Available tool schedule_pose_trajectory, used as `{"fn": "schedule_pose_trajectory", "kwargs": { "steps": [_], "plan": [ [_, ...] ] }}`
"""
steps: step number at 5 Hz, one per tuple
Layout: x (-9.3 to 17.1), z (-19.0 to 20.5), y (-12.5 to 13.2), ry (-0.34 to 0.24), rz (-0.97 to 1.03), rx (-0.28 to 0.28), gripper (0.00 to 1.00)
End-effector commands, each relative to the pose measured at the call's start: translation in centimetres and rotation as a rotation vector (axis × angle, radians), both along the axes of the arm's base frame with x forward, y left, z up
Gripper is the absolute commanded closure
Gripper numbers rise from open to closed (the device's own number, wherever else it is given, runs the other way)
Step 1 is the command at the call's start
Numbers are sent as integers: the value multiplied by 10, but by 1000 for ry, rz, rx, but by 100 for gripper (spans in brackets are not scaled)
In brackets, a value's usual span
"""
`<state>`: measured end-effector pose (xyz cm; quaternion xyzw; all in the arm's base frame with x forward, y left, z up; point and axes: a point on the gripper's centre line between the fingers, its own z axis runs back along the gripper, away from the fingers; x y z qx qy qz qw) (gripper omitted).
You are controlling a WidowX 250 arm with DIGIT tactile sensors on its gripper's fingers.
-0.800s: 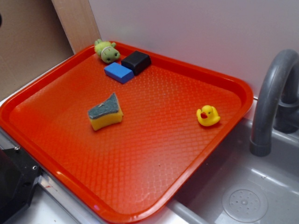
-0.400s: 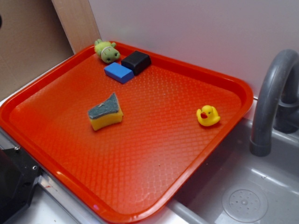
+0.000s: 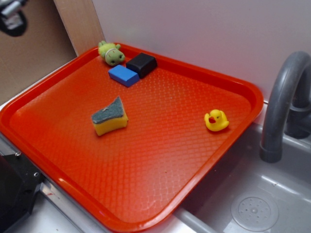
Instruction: Grab the green sponge.
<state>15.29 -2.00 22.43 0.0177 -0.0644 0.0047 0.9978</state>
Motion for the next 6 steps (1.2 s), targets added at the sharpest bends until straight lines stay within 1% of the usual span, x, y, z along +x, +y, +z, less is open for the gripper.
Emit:
{"fn": "schedule_pose_trajectory", "kwargs": {
  "steps": [1, 2, 3, 4, 5, 6],
  "plan": [
    [25, -35, -7, -81, -217, 52, 0],
    [34, -70, -5, -45, -253, 80, 0],
    [45, -98, -2, -5, -225, 58, 0],
    [59, -121, -5, 27, -229, 54, 0],
    [70, -155, -2, 88, -215, 68, 0],
    [71, -178, -1, 125, -236, 120, 0]
  ]
}}
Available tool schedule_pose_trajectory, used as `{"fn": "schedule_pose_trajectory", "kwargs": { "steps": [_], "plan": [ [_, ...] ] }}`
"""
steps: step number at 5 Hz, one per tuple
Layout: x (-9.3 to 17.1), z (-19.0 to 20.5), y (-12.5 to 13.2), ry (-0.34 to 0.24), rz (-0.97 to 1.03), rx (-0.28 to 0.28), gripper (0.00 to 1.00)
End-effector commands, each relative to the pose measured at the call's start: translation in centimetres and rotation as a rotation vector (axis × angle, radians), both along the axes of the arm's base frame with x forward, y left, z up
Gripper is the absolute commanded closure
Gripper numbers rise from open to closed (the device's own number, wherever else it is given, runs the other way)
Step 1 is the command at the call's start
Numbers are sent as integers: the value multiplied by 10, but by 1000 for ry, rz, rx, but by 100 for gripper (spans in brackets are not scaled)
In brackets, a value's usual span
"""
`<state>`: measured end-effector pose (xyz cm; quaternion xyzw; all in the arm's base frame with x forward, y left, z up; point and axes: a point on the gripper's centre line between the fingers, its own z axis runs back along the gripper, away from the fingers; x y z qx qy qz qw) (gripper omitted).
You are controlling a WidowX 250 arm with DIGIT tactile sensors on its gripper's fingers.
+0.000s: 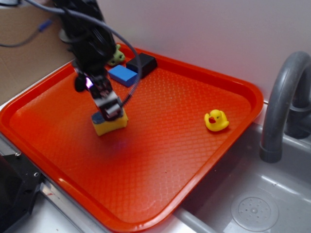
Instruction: Grab the green sponge.
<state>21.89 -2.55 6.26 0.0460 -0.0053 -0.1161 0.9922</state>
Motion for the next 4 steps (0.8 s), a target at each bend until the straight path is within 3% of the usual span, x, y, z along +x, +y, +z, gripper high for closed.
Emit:
{"fn": "schedule_pose_trajectory", "kwargs": {
  "steps": [1, 2, 4],
  "plan": [
    [-4, -34, 5, 29, -24, 71, 0],
    [-12, -43, -2, 46, -27, 69, 100],
    [-14, -6, -2, 65, 35, 33, 100]
  ]
}}
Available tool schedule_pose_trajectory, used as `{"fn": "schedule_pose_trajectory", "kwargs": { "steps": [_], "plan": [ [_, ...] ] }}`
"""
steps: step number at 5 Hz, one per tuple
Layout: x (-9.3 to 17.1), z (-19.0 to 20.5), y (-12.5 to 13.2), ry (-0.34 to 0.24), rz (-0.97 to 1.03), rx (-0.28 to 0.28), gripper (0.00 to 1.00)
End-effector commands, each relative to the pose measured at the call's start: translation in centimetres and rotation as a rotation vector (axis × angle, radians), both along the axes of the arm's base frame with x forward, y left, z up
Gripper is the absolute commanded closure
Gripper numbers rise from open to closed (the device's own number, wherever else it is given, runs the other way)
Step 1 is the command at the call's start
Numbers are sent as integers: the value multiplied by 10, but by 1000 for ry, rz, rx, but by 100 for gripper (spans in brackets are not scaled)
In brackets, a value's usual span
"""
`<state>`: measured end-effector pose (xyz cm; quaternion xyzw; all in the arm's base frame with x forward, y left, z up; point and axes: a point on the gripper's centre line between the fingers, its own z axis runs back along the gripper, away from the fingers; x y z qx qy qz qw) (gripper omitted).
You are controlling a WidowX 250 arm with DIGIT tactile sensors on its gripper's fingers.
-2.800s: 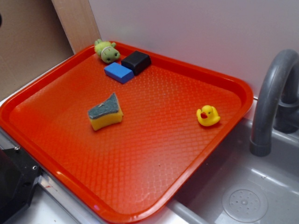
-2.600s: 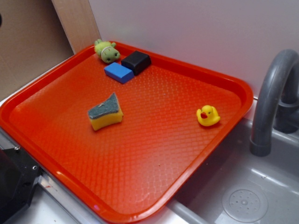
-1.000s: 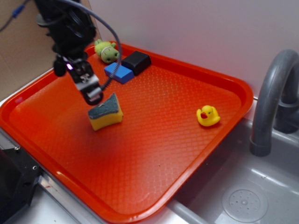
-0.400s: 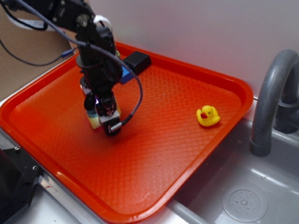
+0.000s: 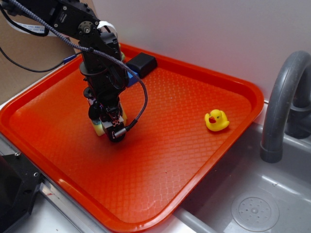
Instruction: Grab the green sponge.
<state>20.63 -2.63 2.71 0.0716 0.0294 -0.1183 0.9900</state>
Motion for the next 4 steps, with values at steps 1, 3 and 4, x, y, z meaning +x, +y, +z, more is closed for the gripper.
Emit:
{"fn": "schedule_pose_trajectory", "kwargs": {
  "steps": [1, 3, 4],
  "plan": [
    [-1, 79, 11, 36, 192, -23, 100],
    [-18, 172, 33, -34, 339, -193, 100],
    [-23, 196, 35, -85, 371, -201, 100]
  ]
}}
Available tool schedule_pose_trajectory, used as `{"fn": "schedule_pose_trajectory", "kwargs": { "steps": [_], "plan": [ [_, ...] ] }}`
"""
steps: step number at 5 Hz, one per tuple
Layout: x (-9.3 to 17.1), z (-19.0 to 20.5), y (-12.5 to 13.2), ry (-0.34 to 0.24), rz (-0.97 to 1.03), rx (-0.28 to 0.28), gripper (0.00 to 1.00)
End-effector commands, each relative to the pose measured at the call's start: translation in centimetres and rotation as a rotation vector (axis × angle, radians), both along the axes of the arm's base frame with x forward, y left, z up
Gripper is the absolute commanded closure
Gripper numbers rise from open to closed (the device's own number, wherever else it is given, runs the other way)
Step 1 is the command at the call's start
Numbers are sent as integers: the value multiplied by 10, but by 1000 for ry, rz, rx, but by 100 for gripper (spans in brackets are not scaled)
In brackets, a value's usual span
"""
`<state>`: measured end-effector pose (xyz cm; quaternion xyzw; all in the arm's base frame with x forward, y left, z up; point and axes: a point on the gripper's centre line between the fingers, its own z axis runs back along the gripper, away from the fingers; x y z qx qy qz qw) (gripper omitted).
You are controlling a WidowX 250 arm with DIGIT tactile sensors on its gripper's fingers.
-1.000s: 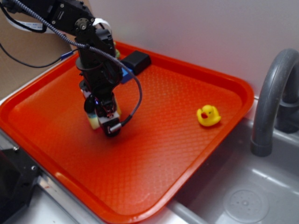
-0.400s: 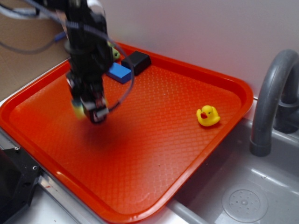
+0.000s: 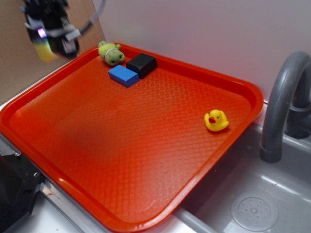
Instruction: Grab the green sponge.
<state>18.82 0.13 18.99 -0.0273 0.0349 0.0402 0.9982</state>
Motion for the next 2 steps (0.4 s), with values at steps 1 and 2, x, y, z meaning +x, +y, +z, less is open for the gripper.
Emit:
{"fn": "schedule_pose_trajectory", "kwargs": {
  "steps": [1, 2],
  "plan": [
    [-5, 51, 11, -166, 82, -7, 100],
    [-4, 52, 9, -197, 89, 55, 100]
  ]
}}
